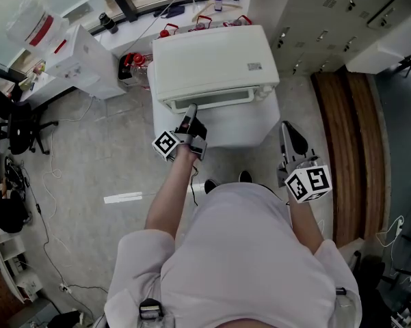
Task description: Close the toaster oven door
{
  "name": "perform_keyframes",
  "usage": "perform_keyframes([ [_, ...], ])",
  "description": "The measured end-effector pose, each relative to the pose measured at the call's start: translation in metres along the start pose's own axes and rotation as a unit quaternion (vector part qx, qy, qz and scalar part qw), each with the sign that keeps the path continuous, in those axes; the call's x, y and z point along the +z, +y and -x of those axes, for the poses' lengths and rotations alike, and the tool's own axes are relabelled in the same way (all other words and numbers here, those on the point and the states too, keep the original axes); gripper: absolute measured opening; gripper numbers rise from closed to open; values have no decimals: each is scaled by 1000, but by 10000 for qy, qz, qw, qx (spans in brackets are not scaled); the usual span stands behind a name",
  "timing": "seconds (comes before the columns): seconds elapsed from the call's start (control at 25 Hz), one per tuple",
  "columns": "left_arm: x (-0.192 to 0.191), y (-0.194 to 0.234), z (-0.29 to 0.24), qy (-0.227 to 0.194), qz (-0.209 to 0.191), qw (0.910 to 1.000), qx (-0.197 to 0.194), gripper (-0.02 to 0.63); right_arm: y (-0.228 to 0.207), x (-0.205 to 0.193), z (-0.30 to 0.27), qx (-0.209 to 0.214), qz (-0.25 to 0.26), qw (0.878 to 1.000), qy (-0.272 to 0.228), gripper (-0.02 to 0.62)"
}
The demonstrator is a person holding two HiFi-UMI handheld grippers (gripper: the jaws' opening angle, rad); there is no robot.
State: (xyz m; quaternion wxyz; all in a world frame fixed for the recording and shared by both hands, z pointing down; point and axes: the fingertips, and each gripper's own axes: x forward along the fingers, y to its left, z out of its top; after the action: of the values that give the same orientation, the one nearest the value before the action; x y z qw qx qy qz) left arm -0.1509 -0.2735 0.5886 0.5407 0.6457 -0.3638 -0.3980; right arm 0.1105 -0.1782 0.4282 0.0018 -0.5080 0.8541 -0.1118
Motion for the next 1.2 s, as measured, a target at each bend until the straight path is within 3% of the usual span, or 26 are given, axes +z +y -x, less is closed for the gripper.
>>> perform_keyframes([
  [1.2,3,-1,-2,-134,61,9998,-104,120,-10,6,5,-3,-5,10000,-99,8],
])
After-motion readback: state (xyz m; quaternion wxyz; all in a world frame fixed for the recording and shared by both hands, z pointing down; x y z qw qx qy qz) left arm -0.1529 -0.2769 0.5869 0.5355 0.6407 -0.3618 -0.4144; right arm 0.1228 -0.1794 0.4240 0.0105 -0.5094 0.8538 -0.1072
